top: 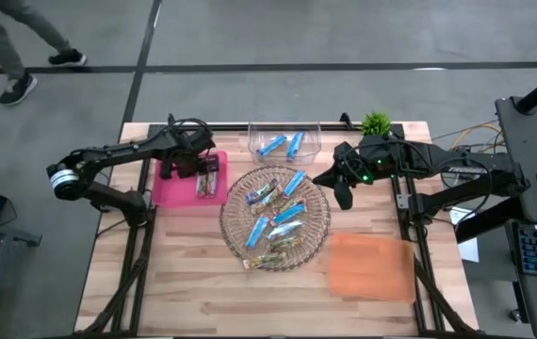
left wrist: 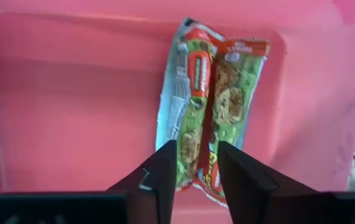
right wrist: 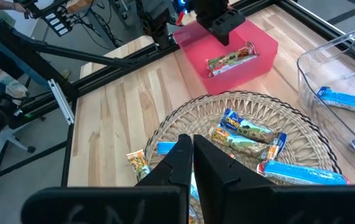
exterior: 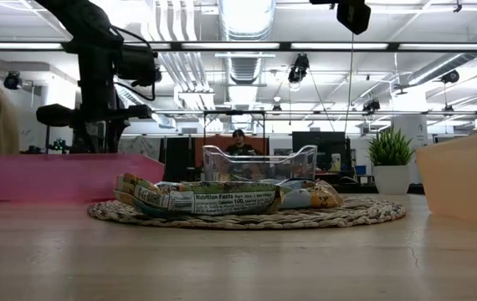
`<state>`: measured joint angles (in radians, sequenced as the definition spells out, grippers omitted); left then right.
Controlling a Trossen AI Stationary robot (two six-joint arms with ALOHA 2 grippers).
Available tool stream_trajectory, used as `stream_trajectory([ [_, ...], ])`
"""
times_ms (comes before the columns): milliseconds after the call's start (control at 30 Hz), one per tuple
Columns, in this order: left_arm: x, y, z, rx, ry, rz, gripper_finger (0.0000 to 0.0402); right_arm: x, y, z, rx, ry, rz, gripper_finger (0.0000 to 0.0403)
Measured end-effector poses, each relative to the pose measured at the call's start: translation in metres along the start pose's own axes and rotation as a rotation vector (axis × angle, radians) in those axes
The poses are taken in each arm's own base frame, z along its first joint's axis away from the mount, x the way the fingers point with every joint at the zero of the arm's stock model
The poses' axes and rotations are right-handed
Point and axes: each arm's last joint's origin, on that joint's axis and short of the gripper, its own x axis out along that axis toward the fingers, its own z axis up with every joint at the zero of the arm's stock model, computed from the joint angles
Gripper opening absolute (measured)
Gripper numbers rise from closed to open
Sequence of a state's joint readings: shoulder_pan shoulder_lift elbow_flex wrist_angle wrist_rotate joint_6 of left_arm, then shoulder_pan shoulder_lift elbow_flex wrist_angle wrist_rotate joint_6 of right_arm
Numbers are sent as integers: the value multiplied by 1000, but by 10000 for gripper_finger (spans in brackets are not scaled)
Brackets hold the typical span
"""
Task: Pick and place Granola Bars by type
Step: Put the yellow granola bar into the orange bin
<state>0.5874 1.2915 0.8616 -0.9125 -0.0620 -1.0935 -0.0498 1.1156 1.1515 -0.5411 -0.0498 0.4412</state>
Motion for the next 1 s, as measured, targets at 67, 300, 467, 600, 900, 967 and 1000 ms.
stream_trajectory([
  [67,-1,-1,0,8,4,-4,72,0,0,0,0,0,0,8],
  [300,-15,-11,3,61,-7,-65,4,0,0,0,0,0,0,9],
  [467,-36,-26,6,130,-45,-141,1,0,0,0,0,0,0,8],
  [600,-59,-41,5,223,-86,-222,0,0,0,0,-1,0,0,8],
  [900,-118,-72,-18,522,-212,-397,0,0,0,0,-7,0,0,8],
  [967,-129,-76,-26,601,-245,-426,0,0,0,0,-7,0,0,9],
  [1000,-133,-79,-30,637,-259,-441,0,0,0,0,-8,0,0,9],
])
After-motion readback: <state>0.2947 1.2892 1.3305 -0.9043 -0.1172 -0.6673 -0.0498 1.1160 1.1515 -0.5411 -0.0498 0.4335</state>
